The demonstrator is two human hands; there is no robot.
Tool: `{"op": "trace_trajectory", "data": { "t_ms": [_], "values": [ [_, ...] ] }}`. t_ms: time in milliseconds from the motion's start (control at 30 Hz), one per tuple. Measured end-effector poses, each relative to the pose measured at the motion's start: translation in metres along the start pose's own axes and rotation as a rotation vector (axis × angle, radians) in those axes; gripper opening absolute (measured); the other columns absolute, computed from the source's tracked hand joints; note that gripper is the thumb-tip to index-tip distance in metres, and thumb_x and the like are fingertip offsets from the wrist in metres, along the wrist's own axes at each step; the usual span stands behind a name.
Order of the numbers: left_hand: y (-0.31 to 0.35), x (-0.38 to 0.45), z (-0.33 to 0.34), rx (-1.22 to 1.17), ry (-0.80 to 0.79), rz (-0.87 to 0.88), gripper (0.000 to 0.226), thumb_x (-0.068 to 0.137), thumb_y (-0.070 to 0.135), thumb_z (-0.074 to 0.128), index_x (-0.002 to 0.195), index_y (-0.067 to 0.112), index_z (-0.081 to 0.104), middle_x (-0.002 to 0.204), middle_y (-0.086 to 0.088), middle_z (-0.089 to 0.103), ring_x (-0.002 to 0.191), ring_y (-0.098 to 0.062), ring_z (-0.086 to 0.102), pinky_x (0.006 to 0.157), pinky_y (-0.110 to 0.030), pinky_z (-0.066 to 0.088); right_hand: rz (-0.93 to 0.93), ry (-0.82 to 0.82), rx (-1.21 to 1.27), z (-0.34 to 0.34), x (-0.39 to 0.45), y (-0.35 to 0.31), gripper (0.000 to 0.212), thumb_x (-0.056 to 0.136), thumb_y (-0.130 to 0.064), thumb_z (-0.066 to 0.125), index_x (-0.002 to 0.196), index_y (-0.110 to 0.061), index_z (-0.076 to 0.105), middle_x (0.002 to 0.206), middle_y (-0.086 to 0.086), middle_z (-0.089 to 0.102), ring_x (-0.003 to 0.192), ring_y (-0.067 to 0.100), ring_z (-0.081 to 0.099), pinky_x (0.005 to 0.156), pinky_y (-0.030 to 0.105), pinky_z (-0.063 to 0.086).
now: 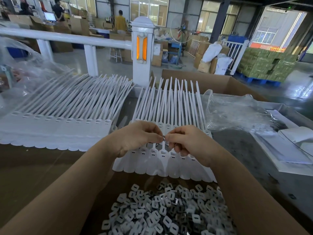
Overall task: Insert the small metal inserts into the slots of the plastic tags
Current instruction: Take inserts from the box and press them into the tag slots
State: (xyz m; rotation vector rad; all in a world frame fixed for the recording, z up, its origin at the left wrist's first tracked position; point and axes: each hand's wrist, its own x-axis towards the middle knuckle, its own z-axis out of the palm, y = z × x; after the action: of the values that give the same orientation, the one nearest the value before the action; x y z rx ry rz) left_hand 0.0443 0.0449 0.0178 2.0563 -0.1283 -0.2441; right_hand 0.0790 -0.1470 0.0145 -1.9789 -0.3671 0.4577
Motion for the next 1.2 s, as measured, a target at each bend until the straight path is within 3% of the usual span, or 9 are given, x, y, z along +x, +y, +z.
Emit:
{"op": "trace_trajectory", "data": {
  "t_ms": [133, 333, 467, 700, 800, 900, 1033, 1200],
  "values": [
    [-0.002, -0.001, -0.001, -0.028, 0.010, 0.004, 0.008, 0.087, 0.025, 0.070, 0.091, 0.019, 0.072, 0.099, -0.020, 0.065, 0.085, -0.020, 0.056, 0.083, -0.038, 0.044, -0.009, -0.010, 0.107, 0.001, 0.000, -0.001, 0.013, 0.096, -0.015, 0.063, 0.087, -0.008, 0.070, 0.070, 0.005, 0.066, 0.053, 0.009, 0.053, 0.046, 0.020, 0.040],
    [-0.002, 0.001, -0.001, -0.025, 0.020, -0.025, 0.003, 0.083, 0.023, 0.074, 0.084, 0.020, 0.073, 0.078, 0.003, 0.066, 0.082, -0.016, 0.057, 0.082, -0.039, 0.045, -0.017, 0.006, 0.023, 0.002, -0.001, 0.001, 0.013, 0.097, -0.018, 0.062, 0.094, -0.009, 0.070, 0.066, -0.002, 0.064, 0.052, 0.005, 0.052, 0.046, 0.017, 0.041],
    [-0.002, 0.003, -0.002, -0.076, 0.052, -0.040, 0.005, 0.080, 0.021, 0.075, 0.083, 0.017, 0.074, 0.082, 0.002, 0.069, 0.090, -0.020, 0.061, 0.092, -0.044, 0.045, -0.031, 0.006, 0.007, 0.002, 0.000, -0.001, 0.012, 0.097, -0.018, 0.062, 0.093, -0.011, 0.071, 0.068, -0.001, 0.066, 0.053, 0.005, 0.052, 0.046, 0.018, 0.040],
    [-0.013, 0.006, 0.002, 0.087, 0.053, -0.018, 0.008, 0.081, 0.033, 0.077, 0.084, 0.027, 0.074, 0.076, 0.007, 0.070, 0.063, 0.003, 0.059, 0.062, -0.018, 0.045, -0.018, 0.082, -0.189, 0.007, 0.002, 0.004, 0.013, 0.094, -0.024, 0.065, 0.084, -0.019, 0.071, 0.060, -0.010, 0.063, 0.049, 0.001, 0.052, 0.050, 0.018, 0.043],
    [-0.019, 0.009, 0.003, 0.150, 0.074, -0.017, 0.010, 0.079, 0.029, 0.080, 0.085, 0.026, 0.072, 0.076, 0.005, 0.069, 0.056, 0.006, 0.057, 0.051, -0.009, 0.042, -0.052, 0.091, -0.361, 0.011, 0.002, 0.006, 0.015, 0.093, -0.021, 0.063, 0.081, -0.019, 0.071, 0.069, -0.007, 0.067, 0.053, -0.002, 0.059, 0.049, 0.013, 0.043],
    [-0.021, 0.011, 0.003, 0.170, 0.070, -0.007, 0.007, 0.081, 0.022, 0.078, 0.084, 0.025, 0.072, 0.076, 0.006, 0.069, 0.055, 0.007, 0.057, 0.049, -0.006, 0.041, -0.073, 0.091, -0.486, 0.013, 0.002, 0.006, 0.015, 0.092, -0.023, 0.064, 0.077, -0.024, 0.069, 0.071, -0.005, 0.069, 0.062, 0.006, 0.062, 0.056, 0.021, 0.049],
    [-0.021, 0.012, 0.004, 0.219, 0.071, -0.017, 0.007, 0.083, 0.022, 0.077, 0.084, 0.027, 0.072, 0.080, 0.006, 0.069, 0.059, 0.005, 0.057, 0.052, -0.007, 0.041, -0.086, 0.051, -0.565, 0.015, 0.001, 0.004, 0.016, 0.092, -0.025, 0.065, 0.075, -0.024, 0.066, 0.069, -0.006, 0.065, 0.057, 0.004, 0.054, 0.053, 0.019, 0.043],
    [-0.019, 0.011, 0.005, 0.234, 0.072, -0.004, 0.010, 0.083, 0.021, 0.076, 0.082, 0.030, 0.071, 0.078, 0.007, 0.068, 0.067, -0.002, 0.060, 0.057, -0.012, 0.042, -0.061, 0.024, -0.605, 0.016, 0.001, 0.000, 0.008, 0.091, -0.024, 0.067, 0.084, -0.021, 0.066, 0.079, -0.005, 0.065, 0.070, 0.007, 0.057, 0.059, 0.020, 0.043]
  ]
}}
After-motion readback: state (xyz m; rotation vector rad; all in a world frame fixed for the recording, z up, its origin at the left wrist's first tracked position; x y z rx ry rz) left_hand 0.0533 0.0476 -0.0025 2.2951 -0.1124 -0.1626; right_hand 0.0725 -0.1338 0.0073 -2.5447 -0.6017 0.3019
